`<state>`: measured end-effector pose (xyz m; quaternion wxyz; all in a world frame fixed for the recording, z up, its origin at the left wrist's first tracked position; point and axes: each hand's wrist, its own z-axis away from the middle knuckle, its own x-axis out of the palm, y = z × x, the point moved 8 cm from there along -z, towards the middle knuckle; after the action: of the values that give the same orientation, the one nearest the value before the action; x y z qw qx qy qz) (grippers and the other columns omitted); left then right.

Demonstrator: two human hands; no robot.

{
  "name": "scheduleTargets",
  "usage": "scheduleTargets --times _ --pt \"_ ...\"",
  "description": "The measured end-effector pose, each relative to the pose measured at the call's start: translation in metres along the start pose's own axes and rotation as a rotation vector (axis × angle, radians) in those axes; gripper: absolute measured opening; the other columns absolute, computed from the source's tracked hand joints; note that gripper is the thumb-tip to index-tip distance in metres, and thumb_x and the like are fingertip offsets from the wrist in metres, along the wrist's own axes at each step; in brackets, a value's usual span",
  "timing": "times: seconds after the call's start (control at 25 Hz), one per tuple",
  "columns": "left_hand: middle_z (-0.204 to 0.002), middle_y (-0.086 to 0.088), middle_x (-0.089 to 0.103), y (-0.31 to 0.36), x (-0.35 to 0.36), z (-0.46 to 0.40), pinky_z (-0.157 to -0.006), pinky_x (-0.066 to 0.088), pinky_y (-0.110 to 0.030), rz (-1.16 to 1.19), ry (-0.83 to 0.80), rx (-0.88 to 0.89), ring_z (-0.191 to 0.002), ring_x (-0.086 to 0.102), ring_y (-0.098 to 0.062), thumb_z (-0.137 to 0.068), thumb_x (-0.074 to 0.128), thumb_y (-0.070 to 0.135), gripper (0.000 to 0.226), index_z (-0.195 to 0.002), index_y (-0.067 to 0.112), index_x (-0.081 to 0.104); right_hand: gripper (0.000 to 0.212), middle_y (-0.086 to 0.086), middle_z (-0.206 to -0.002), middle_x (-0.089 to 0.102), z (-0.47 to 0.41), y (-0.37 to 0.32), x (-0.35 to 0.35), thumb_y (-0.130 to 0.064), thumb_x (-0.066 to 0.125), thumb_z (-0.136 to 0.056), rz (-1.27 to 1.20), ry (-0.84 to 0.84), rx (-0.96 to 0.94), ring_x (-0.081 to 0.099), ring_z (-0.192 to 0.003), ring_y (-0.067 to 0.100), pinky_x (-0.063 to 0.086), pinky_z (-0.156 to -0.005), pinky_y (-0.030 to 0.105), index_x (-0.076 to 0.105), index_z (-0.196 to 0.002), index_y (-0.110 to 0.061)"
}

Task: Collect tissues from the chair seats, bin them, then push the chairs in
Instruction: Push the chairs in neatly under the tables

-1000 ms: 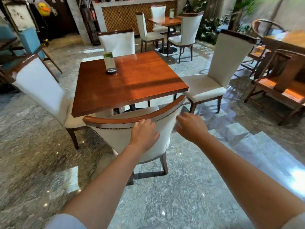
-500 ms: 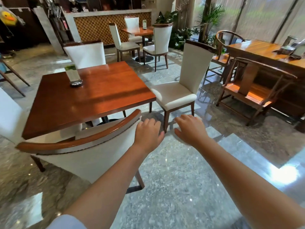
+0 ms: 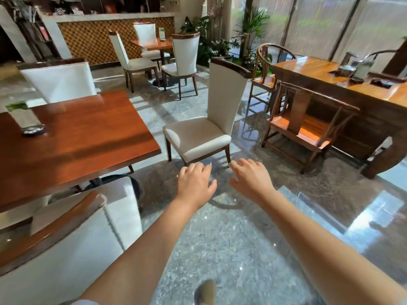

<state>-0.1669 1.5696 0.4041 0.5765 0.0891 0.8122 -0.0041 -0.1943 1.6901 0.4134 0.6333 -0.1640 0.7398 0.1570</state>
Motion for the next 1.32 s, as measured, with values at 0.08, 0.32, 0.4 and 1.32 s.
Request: scheduleTargets --times 0.08,0.32,0.4,1.32 --pt "-0.094 -0.008 0.065 0.008 0.021 -0.039 -0.081 0.044 -0.038 -0.037 0.003 0.013 -0.093 0.059 -0.029 -0.081 0.045 0.041 0.041 -0.105 0.012 0.061 0.033 0.01 -0.109 0.059 -0.029 0.03 0.009 -0.031 0.051 -0.084 0.003 -0.003 0.017 0.055 -0.103 0.032 0.042 -0.082 0.04 0.053 -0.112 -0.014" --pt "-0.093 -0.01 0.065 0.029 0.067 -0.174 -0.08 0.044 -0.04 0.008 -0.034 0.009 -0.093 0.06 -0.031 -0.078 0.057 0.036 0.035 -0.102 0.012 0.062 0.033 0.011 -0.106 0.06 -0.12 0.126 0.006 -0.03 0.053 -0.083 -0.015 0.047 0.068 0.056 -0.101 0.033 0.042 -0.081 0.04 0.054 -0.111 -0.013" --pt "-0.094 -0.01 0.065 0.045 0.078 -0.221 -0.082 0.043 -0.04 0.025 -0.023 0.031 -0.094 0.059 -0.032 -0.079 0.056 0.036 0.034 -0.102 0.011 0.061 0.032 0.01 -0.105 0.06 -0.146 0.167 0.007 -0.031 0.051 -0.084 -0.007 0.067 0.096 0.056 -0.099 0.032 0.042 -0.079 0.039 0.054 -0.11 -0.014" --pt "-0.104 -0.009 0.063 0.217 0.257 -0.653 -0.088 0.039 -0.04 -0.005 0.023 -0.167 -0.101 0.056 -0.029 -0.084 0.051 0.036 0.041 -0.115 0.011 0.057 0.036 0.009 -0.11 0.059 -0.461 0.584 0.075 -0.033 0.049 -0.086 0.004 0.055 -0.135 0.053 -0.104 0.031 0.043 -0.081 0.041 0.052 -0.117 -0.014"
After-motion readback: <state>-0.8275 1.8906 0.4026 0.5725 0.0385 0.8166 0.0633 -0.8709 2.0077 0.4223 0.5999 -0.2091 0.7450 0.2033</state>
